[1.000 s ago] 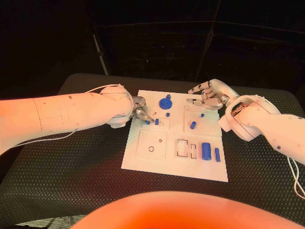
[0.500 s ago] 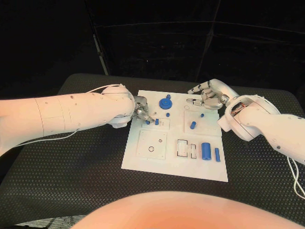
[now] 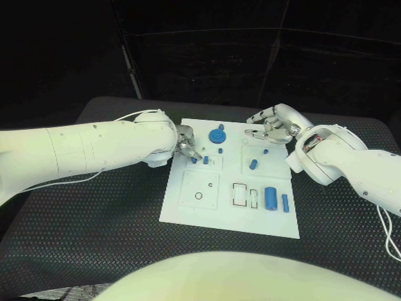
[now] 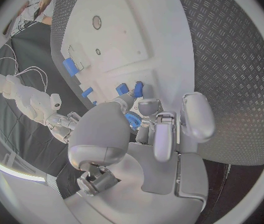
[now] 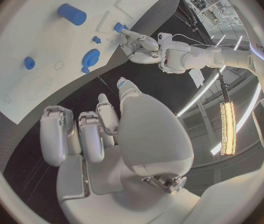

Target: Assemble the parts on the task board

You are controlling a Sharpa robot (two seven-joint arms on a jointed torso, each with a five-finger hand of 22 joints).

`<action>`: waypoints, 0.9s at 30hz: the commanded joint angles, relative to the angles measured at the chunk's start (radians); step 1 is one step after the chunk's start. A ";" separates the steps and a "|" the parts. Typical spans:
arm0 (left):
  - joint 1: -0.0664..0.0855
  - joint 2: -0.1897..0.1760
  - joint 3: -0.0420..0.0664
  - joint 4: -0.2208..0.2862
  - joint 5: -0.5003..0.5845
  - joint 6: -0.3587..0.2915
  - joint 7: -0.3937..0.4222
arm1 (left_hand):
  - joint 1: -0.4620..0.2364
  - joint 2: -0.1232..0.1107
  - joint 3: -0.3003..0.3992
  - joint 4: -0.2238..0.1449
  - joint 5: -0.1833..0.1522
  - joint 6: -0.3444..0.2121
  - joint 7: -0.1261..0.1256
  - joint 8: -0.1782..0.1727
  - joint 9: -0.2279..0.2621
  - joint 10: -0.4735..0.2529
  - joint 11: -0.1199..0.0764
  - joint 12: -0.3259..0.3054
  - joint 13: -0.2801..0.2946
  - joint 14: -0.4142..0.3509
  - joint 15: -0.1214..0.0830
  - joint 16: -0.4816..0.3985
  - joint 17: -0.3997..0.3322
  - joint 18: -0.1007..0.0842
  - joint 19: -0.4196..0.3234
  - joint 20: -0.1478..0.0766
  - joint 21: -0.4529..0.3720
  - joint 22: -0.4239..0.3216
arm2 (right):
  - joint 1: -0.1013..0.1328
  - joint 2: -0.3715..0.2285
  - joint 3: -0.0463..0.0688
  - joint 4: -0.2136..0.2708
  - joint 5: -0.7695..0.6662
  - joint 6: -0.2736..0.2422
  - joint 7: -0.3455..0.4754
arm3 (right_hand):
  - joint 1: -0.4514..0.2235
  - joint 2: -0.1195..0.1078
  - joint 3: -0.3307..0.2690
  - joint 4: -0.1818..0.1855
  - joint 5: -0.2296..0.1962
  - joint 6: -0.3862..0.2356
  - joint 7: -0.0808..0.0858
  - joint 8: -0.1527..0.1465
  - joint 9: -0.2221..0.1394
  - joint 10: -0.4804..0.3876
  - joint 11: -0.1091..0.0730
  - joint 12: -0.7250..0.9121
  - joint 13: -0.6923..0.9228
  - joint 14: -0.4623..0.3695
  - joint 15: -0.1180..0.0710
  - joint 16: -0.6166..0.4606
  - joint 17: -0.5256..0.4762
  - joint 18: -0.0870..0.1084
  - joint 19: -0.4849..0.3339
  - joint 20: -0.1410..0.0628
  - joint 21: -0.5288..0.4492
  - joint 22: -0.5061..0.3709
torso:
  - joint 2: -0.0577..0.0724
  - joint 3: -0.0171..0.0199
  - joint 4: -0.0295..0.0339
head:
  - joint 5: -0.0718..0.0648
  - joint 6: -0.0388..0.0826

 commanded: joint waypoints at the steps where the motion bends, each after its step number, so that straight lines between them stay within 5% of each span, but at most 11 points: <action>1: -0.003 0.005 -0.002 -0.006 -0.005 0.024 -0.008 | 0.019 0.011 0.007 -0.013 0.001 -0.005 -0.003 0.005 0.001 -0.005 -0.001 -0.003 -0.001 0.094 -0.009 0.002 0.218 -0.020 0.018 -0.009 -0.004 0.104 | 0.002 0.001 0.000 0.001 0.002 0.008 0.006 | -0.008 -0.001 -0.007 0.000 0.006 -0.007 0.000 0.004 0.000 -0.006 0.000 0.007 -0.002 0.094 0.000 -0.005 0.232 0.012 -0.005 -0.003 -0.007 0.019 | 0.000 -0.0001 0.0004 | 0.000 0.000; 13: -0.003 0.013 -0.002 -0.010 -0.005 0.041 -0.008 | 0.019 0.009 0.006 -0.013 0.001 -0.005 -0.002 0.006 0.002 -0.005 0.000 -0.004 -0.001 0.094 -0.009 0.002 0.219 -0.020 0.018 -0.009 -0.003 0.105 | 0.002 0.001 0.000 0.001 0.002 0.011 0.005 | -0.008 -0.001 -0.007 0.000 0.006 -0.007 0.000 0.004 0.000 -0.006 0.000 0.007 -0.002 0.094 0.000 -0.005 0.232 0.012 -0.005 -0.003 -0.007 0.019 | 0.000 0.0003 0.0003 | -0.003 0.000; 27: -0.003 0.015 -0.002 -0.019 -0.005 0.038 -0.011 | -0.113 -0.057 -0.115 0.082 0.001 0.010 0.001 0.012 0.006 -0.005 0.002 -0.009 -0.013 0.095 -0.008 0.003 0.224 -0.022 0.020 -0.010 0.004 0.110 | 0.002 0.000 0.000 0.001 0.002 0.009 0.005 | -0.009 -0.001 -0.007 0.000 0.007 -0.008 0.000 0.004 -0.001 -0.007 0.000 0.006 -0.003 0.093 0.000 -0.006 0.231 0.012 -0.006 -0.003 -0.007 0.019 | -0.001 0.0001 0.0008 | -0.004 0.000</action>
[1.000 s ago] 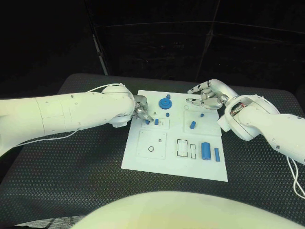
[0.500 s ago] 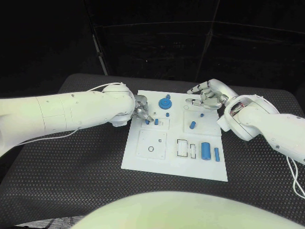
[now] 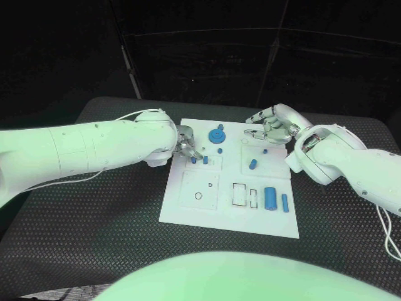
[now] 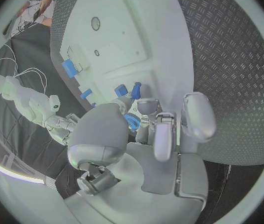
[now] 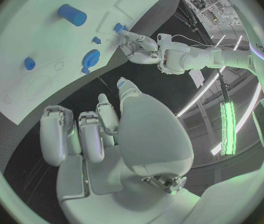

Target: Assemble the parts on the task board

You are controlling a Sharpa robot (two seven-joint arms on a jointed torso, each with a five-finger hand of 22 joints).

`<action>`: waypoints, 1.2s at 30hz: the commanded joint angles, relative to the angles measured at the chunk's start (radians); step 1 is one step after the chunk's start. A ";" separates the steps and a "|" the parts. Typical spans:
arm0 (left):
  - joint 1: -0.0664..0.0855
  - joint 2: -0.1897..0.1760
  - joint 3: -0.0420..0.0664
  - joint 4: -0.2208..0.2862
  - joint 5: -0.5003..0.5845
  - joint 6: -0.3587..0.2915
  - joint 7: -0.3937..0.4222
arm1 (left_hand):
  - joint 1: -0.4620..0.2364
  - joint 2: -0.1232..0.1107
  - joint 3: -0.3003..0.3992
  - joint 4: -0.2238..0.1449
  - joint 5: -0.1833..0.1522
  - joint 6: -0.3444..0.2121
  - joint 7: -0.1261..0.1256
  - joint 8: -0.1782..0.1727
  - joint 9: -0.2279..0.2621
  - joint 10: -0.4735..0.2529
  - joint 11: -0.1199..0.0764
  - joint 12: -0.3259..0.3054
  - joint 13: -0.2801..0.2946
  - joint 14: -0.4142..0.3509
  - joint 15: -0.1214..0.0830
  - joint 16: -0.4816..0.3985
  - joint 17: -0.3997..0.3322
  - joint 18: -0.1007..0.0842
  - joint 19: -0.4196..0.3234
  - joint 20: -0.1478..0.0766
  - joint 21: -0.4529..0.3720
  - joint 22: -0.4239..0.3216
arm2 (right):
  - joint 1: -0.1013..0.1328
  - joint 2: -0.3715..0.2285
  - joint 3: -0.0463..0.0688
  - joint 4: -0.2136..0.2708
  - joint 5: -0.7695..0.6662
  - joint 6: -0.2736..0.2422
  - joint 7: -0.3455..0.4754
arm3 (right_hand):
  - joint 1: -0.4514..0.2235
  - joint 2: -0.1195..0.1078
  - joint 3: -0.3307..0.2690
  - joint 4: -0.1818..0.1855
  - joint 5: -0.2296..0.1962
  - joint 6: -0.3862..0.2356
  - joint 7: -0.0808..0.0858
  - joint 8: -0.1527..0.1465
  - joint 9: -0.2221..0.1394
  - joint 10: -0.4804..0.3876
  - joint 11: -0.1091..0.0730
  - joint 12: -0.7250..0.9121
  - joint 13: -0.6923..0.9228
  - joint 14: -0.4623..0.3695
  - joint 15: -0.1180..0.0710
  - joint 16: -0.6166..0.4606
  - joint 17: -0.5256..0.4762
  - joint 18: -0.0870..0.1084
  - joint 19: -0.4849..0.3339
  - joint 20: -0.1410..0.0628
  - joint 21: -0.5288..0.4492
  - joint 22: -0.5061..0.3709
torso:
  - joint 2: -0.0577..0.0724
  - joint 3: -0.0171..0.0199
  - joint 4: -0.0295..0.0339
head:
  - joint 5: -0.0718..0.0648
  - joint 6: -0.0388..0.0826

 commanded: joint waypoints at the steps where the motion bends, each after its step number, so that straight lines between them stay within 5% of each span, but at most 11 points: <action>1: -0.003 0.002 -0.002 -0.001 -0.003 0.011 -0.009 | -0.023 -0.007 -0.023 0.012 -0.004 0.009 0.001 0.004 0.001 -0.001 0.003 -0.004 -0.001 0.095 -0.008 0.004 0.225 -0.007 0.019 -0.009 0.005 0.111 | 0.002 0.000 0.000 0.002 0.001 0.004 0.006 | -0.009 -0.001 -0.007 0.000 0.007 -0.008 0.000 0.004 -0.001 -0.007 0.000 0.006 -0.001 0.093 0.000 -0.006 0.231 0.012 -0.006 -0.003 -0.003 0.019 | 0.000 -0.0004 0.0002 | 0.000 0.000; 22: -0.003 -0.014 0.001 0.011 -0.003 -0.027 -0.010 | -0.055 0.000 -0.080 0.064 -0.003 0.012 -0.005 0.013 0.008 0.002 -0.002 -0.003 0.001 0.097 -0.013 0.007 0.232 -0.008 0.022 -0.013 0.010 0.115 | 0.001 -0.001 0.000 0.001 0.001 0.003 0.006 | -0.009 -0.001 -0.007 0.000 0.007 -0.008 0.000 0.004 -0.001 -0.007 0.000 0.006 -0.001 0.093 0.000 -0.006 0.231 0.012 -0.006 -0.003 -0.003 0.019 | 0.000 -0.0009 0.0002 | -0.001 0.000; 30: -0.003 -0.028 0.047 0.024 -0.003 -0.091 -0.007 | -0.094 0.003 -0.130 0.134 -0.003 0.002 -0.005 0.017 0.012 -0.009 -0.003 -0.014 -0.019 0.095 -0.015 0.004 0.224 -0.006 0.021 -0.015 -0.002 0.113 | 0.001 0.000 0.000 -0.001 0.001 0.002 0.007 | -0.009 -0.001 -0.007 0.000 0.007 -0.008 0.000 0.004 -0.001 -0.007 0.000 0.006 -0.001 0.093 0.000 -0.006 0.231 0.012 -0.006 -0.003 -0.003 0.019 | 0.000 -0.0010 0.0002 | -0.003 0.000; 36: -0.004 -0.037 0.094 0.039 0.020 -0.122 -0.004 | -0.106 0.003 -0.151 0.149 -0.003 -0.003 -0.004 0.018 0.014 -0.018 -0.002 -0.022 -0.035 0.093 -0.015 0.000 0.216 -0.004 0.019 -0.015 -0.014 0.109 | 0.001 0.000 0.000 -0.002 0.001 0.002 0.008 | -0.011 -0.001 -0.008 0.001 0.007 -0.008 0.000 0.004 -0.001 -0.008 0.001 0.006 -0.002 0.093 0.000 -0.006 0.231 0.012 -0.006 -0.003 -0.004 0.018 | 0.001 -0.0016 0.0000 | -0.002 0.000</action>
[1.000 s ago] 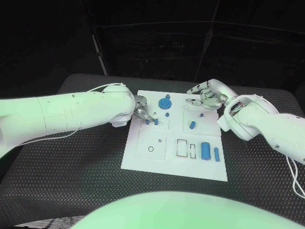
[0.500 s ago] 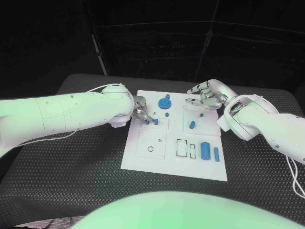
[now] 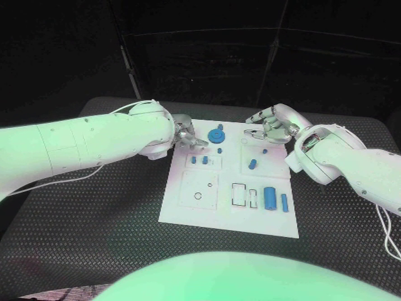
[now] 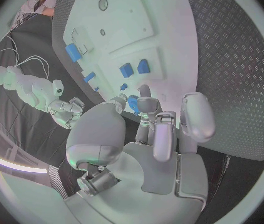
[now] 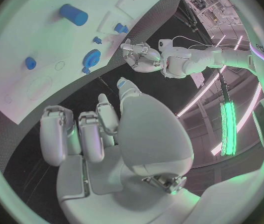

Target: Assemble the parts on the task board

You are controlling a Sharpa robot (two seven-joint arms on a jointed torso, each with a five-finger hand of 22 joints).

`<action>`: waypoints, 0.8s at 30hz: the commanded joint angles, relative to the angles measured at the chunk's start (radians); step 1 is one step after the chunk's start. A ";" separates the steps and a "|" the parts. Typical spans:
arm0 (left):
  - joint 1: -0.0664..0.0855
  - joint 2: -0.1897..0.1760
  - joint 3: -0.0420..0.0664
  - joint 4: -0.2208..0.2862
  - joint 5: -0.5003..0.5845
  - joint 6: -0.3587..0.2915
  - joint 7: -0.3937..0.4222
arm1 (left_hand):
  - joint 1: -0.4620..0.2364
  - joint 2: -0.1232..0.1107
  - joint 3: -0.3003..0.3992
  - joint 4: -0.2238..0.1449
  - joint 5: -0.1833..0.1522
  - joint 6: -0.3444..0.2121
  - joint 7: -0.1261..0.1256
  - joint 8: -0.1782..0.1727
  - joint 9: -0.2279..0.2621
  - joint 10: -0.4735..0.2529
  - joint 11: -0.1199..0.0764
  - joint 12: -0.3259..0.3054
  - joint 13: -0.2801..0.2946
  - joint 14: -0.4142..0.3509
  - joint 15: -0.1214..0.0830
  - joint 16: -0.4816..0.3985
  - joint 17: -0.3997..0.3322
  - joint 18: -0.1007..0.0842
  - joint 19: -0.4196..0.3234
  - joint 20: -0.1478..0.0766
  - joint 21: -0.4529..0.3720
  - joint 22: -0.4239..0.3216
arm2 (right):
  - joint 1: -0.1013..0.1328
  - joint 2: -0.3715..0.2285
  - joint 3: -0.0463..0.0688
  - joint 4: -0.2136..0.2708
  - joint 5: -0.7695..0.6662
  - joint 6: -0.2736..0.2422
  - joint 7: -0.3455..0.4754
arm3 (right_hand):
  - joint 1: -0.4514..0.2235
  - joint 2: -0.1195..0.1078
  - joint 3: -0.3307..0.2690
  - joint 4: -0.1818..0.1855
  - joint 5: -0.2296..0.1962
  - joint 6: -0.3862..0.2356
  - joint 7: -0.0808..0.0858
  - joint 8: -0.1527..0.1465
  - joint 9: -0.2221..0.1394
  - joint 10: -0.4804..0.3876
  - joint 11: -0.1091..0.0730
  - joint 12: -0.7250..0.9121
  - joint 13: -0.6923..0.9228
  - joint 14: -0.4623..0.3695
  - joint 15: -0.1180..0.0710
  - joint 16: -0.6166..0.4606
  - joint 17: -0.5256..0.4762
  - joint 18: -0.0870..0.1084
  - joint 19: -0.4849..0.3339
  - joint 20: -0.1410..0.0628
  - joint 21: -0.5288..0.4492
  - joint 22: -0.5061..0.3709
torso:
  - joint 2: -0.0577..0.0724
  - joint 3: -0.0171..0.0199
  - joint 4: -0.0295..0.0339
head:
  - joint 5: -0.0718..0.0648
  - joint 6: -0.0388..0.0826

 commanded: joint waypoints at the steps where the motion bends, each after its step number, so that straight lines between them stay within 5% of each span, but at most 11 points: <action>1: 0.002 -0.003 0.014 0.009 0.021 -0.054 -0.001 | -0.012 0.002 -0.006 0.004 -0.003 -0.008 0.001 0.003 0.002 -0.012 0.000 -0.010 -0.010 0.092 -0.008 -0.005 0.212 -0.003 0.020 -0.010 -0.011 0.108 | 0.001 0.001 0.000 0.000 0.002 0.002 0.008 | -0.011 -0.001 -0.006 -0.002 0.007 -0.008 0.000 0.004 -0.001 -0.008 0.001 0.006 -0.001 0.093 0.000 -0.006 0.231 0.012 -0.006 -0.003 -0.004 0.018 | 0.001 -0.0004 -0.0003 | 0.000 0.000; 5: 0.003 -0.010 0.037 0.015 0.031 -0.057 -0.001 | -0.012 0.005 -0.013 0.003 -0.003 -0.016 0.004 0.002 0.002 -0.025 0.002 -0.022 -0.031 0.089 -0.006 -0.010 0.199 0.000 0.015 -0.009 -0.031 0.101 | 0.001 0.001 0.000 -0.001 0.002 0.002 0.008 | -0.011 -0.001 -0.006 -0.002 0.007 -0.009 0.000 0.004 -0.001 -0.009 0.001 0.005 -0.002 0.093 0.000 -0.006 0.230 0.012 -0.007 -0.003 -0.005 0.016 | 0.000 0.0007 -0.0003 | -0.001 0.000; 9: 0.006 -0.011 0.045 0.014 0.040 -0.058 0.005 | 0.036 0.011 -0.012 -0.010 -0.003 -0.046 0.014 -0.008 -0.001 -0.061 0.010 -0.051 -0.083 0.082 0.000 -0.022 0.171 0.008 0.002 -0.005 -0.085 0.083 | 0.001 0.001 0.000 -0.001 0.002 0.002 0.007 | -0.011 -0.001 -0.006 -0.002 0.007 -0.009 0.000 0.004 -0.001 -0.009 0.001 0.005 -0.002 0.093 0.000 -0.006 0.230 0.012 -0.007 -0.003 -0.005 0.016 | 0.001 0.0004 -0.0005 | -0.003 0.000; 11: 0.009 -0.004 0.047 0.005 0.056 -0.067 0.036 | 0.123 0.010 0.013 -0.053 -0.002 -0.084 0.026 -0.022 -0.007 -0.136 0.027 -0.115 -0.184 0.054 0.009 -0.067 0.075 0.032 -0.040 0.000 -0.238 0.030 | 0.001 0.001 0.000 -0.001 0.002 0.001 0.007 | -0.011 -0.001 -0.006 -0.002 0.007 -0.009 0.000 0.004 -0.001 -0.009 0.001 0.005 -0.002 0.093 0.000 -0.006 0.230 0.012 -0.007 -0.003 -0.005 0.016 | 0.001 0.0003 -0.0007 | -0.006 0.000; 15: 0.012 0.023 0.046 -0.027 0.081 -0.121 0.163 | 0.354 0.002 0.125 -0.180 0.002 -0.162 0.057 -0.094 -0.053 -0.276 0.048 -0.217 -0.238 -0.077 0.031 -0.247 -0.238 0.087 -0.193 0.020 -0.666 -0.130 | 0.001 0.002 0.000 -0.001 0.002 0.000 0.008 | -0.012 -0.002 -0.007 -0.001 0.007 -0.009 0.001 0.004 -0.001 -0.013 0.001 0.001 -0.006 0.090 0.000 -0.011 0.223 0.014 -0.012 -0.003 -0.010 0.005 | 0.001 0.0015 -0.0008 | -0.012 0.000; 20: 0.008 0.074 0.014 -0.084 0.087 -0.239 0.442 | 0.446 -0.075 0.226 -0.235 -0.006 -0.142 0.104 -0.239 -0.169 -0.366 0.100 -0.430 -0.365 -0.233 0.076 -0.478 -0.535 0.083 -0.258 0.052 -0.755 -0.196 | 0.002 0.003 0.000 0.000 0.002 -0.006 0.013 | -0.011 -0.001 -0.007 -0.002 0.008 -0.011 0.001 0.004 -0.001 -0.022 0.001 -0.007 -0.015 0.087 0.001 -0.016 0.215 0.018 -0.022 -0.003 -0.019 -0.015 | 0.003 -0.0015 -0.0031 | -0.023 0.000; 24: 0.003 0.102 -0.016 -0.117 0.017 -0.250 0.549 | 0.443 -0.113 0.252 -0.238 -0.001 -0.141 0.119 -0.311 -0.223 -0.379 0.122 -0.557 -0.448 -0.219 0.092 -0.500 -0.554 0.083 -0.246 0.069 -0.776 -0.223 | 0.002 0.004 0.000 0.000 0.002 -0.012 0.017 | -0.010 -0.001 -0.006 -0.003 0.009 -0.010 0.001 0.005 -0.001 -0.034 0.002 -0.017 -0.027 0.084 0.001 -0.021 0.207 0.022 -0.031 -0.002 -0.028 -0.031 | 0.003 -0.0006 -0.0039 | -0.028 0.000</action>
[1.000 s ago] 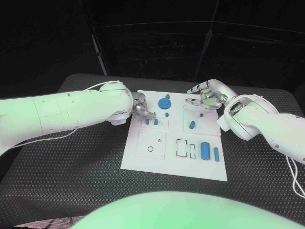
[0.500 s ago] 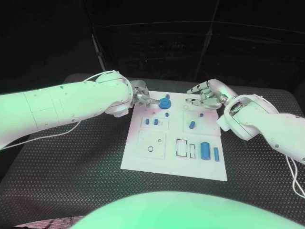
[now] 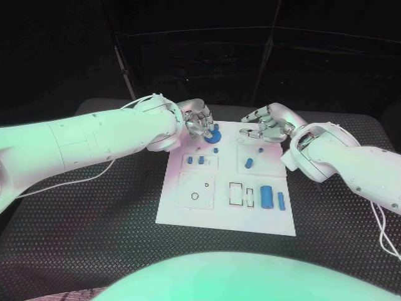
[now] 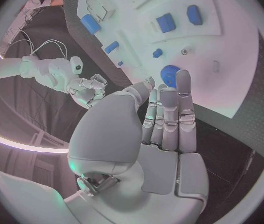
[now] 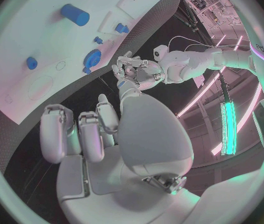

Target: Assemble the parts on the task board

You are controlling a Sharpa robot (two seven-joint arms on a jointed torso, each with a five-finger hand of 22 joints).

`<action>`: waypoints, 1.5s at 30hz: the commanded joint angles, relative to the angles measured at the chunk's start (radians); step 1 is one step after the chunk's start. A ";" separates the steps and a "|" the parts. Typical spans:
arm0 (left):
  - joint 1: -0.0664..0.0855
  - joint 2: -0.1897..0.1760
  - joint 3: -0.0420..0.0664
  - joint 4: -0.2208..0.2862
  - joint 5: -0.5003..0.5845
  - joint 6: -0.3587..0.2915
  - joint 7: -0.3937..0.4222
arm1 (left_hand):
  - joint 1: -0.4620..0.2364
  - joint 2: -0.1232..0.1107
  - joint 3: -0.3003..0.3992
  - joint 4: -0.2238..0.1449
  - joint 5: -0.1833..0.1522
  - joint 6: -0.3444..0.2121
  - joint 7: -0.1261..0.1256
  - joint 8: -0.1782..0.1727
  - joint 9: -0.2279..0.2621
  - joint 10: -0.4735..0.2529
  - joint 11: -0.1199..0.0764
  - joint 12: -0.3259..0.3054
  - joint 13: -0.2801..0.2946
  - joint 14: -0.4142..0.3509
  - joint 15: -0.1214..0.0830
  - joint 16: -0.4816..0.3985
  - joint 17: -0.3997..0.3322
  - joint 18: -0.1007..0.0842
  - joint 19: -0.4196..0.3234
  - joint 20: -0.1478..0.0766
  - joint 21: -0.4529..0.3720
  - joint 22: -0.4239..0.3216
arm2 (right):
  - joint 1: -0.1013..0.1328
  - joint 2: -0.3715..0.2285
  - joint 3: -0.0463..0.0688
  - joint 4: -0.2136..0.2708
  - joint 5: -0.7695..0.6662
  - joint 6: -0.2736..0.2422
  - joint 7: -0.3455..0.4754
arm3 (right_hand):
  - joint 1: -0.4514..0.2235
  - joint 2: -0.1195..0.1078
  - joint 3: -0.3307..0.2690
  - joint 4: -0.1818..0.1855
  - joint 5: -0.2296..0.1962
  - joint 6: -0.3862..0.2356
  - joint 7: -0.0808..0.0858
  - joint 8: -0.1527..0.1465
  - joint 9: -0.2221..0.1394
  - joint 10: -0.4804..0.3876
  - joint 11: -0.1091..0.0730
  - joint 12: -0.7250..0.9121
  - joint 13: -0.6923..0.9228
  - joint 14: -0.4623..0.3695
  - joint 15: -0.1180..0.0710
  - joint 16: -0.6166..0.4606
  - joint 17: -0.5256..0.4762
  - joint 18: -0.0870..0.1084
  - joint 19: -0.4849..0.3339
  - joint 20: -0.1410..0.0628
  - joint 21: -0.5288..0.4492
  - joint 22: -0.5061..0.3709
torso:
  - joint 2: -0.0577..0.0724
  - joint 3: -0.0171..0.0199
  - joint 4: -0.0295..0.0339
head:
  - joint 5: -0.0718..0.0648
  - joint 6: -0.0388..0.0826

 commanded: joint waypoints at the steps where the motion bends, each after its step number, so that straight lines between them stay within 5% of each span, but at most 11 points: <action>1: -0.002 0.017 -0.017 -0.024 -0.070 -0.075 0.237 | -0.014 -0.034 0.005 0.002 0.002 0.004 0.011 -0.044 -0.034 -0.005 0.012 -0.078 -0.052 0.024 0.012 0.003 0.007 0.007 0.015 0.015 -0.010 -0.016 | 0.002 0.002 0.000 0.003 0.001 -0.013 0.016 | -0.010 0.000 -0.003 0.000 0.006 -0.006 -0.002 0.005 -0.001 -0.017 0.000 -0.013 -0.013 0.082 0.002 -0.009 0.203 0.023 -0.012 -0.001 -0.011 -0.016 | 0.001 -0.0002 -0.0020 | -0.004 0.000; 5: -0.006 0.038 -0.046 -0.052 -0.156 -0.059 0.262 | -0.026 -0.055 -0.014 0.004 0.004 0.027 0.014 -0.095 -0.079 0.021 0.016 -0.155 -0.111 0.147 0.013 0.140 0.184 0.016 0.086 0.023 0.006 -0.027 | 0.002 0.002 0.001 0.004 0.001 -0.022 0.021 | -0.008 0.003 -0.001 -0.001 0.008 -0.005 -0.002 0.008 0.000 -0.057 0.000 -0.051 -0.055 0.072 0.002 -0.026 0.177 0.031 -0.033 0.000 -0.032 -0.055 | 0.002 0.0004 -0.0005 | -0.009 0.000; 7: -0.008 0.045 -0.052 -0.062 -0.185 -0.044 0.263 | -0.026 -0.053 -0.023 0.003 0.004 0.040 0.013 -0.115 -0.098 0.036 0.013 -0.183 -0.133 0.211 0.013 0.233 0.311 0.005 0.151 0.020 0.119 0.016 | 0.002 0.002 0.001 0.004 0.001 -0.025 0.022 | -0.007 0.004 -0.001 -0.001 0.008 -0.005 -0.002 0.008 0.000 -0.059 0.000 -0.054 -0.058 0.071 0.002 -0.027 0.176 0.031 -0.034 0.000 -0.034 -0.057 | 0.002 -0.0001 -0.0003 | -0.010 0.000; 9: -0.012 0.053 -0.057 -0.072 -0.215 -0.021 0.259 | -0.026 -0.058 -0.031 0.001 0.004 0.049 0.011 -0.127 -0.108 0.043 0.013 -0.199 -0.147 0.235 0.008 0.270 0.362 -0.008 0.188 0.020 0.212 0.054 | 0.002 0.002 0.001 0.004 0.002 -0.028 0.023 | -0.007 0.004 -0.001 -0.001 0.008 -0.005 -0.002 0.008 0.000 -0.061 0.000 -0.055 -0.060 0.071 0.002 -0.027 0.175 0.032 -0.035 0.000 -0.034 -0.058 | 0.002 -0.0012 -0.0006 | -0.011 0.000; 25: -0.030 0.095 -0.065 -0.115 -0.313 0.083 0.217 | -0.014 -0.035 -0.056 -0.006 0.004 0.113 0.005 -0.175 -0.158 0.093 0.010 -0.265 -0.203 0.248 0.002 0.272 0.339 -0.028 0.248 0.011 0.352 0.114 | 0.002 0.003 0.001 0.006 0.003 -0.039 0.023 | -0.006 0.005 0.000 -0.001 0.010 -0.005 -0.002 0.009 0.000 -0.066 0.000 -0.060 -0.065 0.070 0.002 -0.029 0.173 0.032 -0.037 0.000 -0.037 -0.062 | 0.000 -0.0004 -0.0005 | -0.018 0.000; 45: -0.036 0.125 -0.064 -0.161 -0.333 0.094 0.189 | 0.013 -0.005 -0.014 -0.019 0.004 0.148 0.001 -0.194 -0.179 0.130 0.007 -0.295 -0.228 0.250 -0.001 0.273 0.329 -0.037 0.264 0.006 0.410 0.142 | 0.002 0.004 0.001 0.007 0.003 -0.039 0.019 | -0.006 0.005 0.000 -0.001 0.011 -0.005 -0.002 0.009 0.000 -0.065 0.000 -0.060 -0.066 0.070 0.002 -0.029 0.173 0.032 -0.037 -0.001 -0.037 -0.061 | 0.001 0.0001 0.0000 | -0.020 0.000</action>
